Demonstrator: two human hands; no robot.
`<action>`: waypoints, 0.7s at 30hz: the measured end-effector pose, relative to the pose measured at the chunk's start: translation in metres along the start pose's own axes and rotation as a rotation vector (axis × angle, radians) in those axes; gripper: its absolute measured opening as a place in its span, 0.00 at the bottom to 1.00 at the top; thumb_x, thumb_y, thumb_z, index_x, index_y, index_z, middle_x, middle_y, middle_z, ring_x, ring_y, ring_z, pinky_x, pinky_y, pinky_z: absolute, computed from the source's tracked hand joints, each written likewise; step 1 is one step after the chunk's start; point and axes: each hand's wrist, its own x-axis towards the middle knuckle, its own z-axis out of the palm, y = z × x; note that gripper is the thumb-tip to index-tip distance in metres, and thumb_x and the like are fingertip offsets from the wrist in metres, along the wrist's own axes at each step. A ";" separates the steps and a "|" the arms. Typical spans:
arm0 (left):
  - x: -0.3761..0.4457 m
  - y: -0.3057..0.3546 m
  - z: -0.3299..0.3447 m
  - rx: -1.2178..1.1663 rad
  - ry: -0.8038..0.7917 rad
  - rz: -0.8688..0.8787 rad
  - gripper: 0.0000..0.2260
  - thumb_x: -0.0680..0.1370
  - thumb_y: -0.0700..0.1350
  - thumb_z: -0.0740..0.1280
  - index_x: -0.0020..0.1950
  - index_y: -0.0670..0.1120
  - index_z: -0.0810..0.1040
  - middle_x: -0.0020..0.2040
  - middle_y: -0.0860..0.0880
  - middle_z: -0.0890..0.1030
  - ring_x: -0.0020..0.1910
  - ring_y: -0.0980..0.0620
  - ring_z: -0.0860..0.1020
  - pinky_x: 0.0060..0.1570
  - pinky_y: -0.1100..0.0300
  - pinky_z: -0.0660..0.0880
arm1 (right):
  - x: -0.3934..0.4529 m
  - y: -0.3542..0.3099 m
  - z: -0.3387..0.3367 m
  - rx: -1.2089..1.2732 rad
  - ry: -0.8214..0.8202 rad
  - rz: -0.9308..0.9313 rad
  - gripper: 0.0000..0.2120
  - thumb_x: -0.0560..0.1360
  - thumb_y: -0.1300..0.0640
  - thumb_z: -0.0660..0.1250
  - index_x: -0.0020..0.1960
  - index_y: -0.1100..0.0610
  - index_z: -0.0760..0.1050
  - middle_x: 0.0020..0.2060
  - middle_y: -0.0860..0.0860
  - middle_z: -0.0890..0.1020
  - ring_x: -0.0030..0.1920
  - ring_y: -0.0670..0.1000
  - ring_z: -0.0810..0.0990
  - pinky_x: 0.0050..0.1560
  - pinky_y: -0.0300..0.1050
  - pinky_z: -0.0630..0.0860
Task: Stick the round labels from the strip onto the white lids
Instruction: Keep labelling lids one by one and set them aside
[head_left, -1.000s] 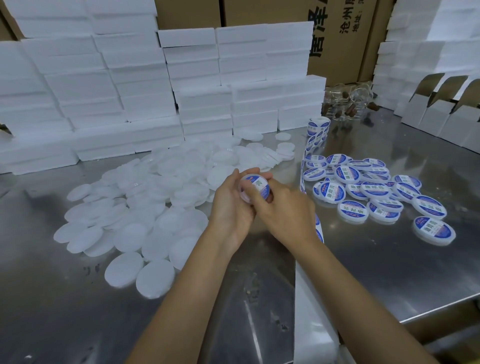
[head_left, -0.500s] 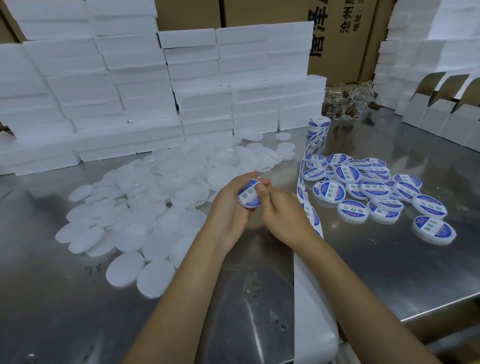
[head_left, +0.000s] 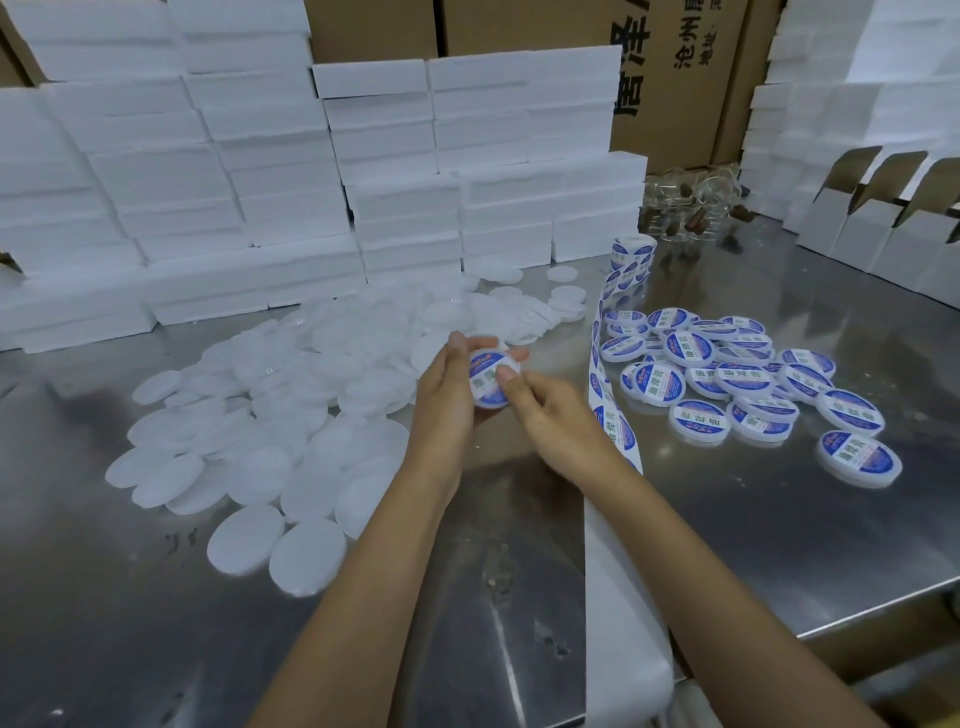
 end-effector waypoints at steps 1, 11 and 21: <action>0.000 0.001 0.001 -0.036 -0.022 -0.027 0.16 0.87 0.54 0.54 0.60 0.50 0.78 0.49 0.51 0.87 0.50 0.50 0.86 0.44 0.58 0.83 | 0.002 -0.001 -0.004 0.098 0.040 0.069 0.22 0.83 0.45 0.59 0.35 0.57 0.72 0.23 0.42 0.69 0.26 0.41 0.66 0.29 0.34 0.63; 0.000 0.002 0.000 -0.069 -0.082 -0.120 0.16 0.84 0.57 0.57 0.68 0.54 0.73 0.55 0.48 0.86 0.51 0.47 0.86 0.45 0.51 0.83 | 0.022 0.018 -0.068 1.508 0.286 0.445 0.16 0.86 0.53 0.54 0.46 0.61 0.72 0.27 0.48 0.63 0.22 0.44 0.60 0.20 0.35 0.60; 0.001 0.001 -0.003 -0.045 -0.080 -0.120 0.16 0.85 0.56 0.57 0.68 0.52 0.73 0.54 0.48 0.87 0.52 0.46 0.85 0.50 0.47 0.83 | 0.032 0.040 -0.102 1.694 0.491 0.422 0.14 0.85 0.58 0.52 0.58 0.66 0.72 0.28 0.50 0.66 0.28 0.44 0.61 0.22 0.35 0.64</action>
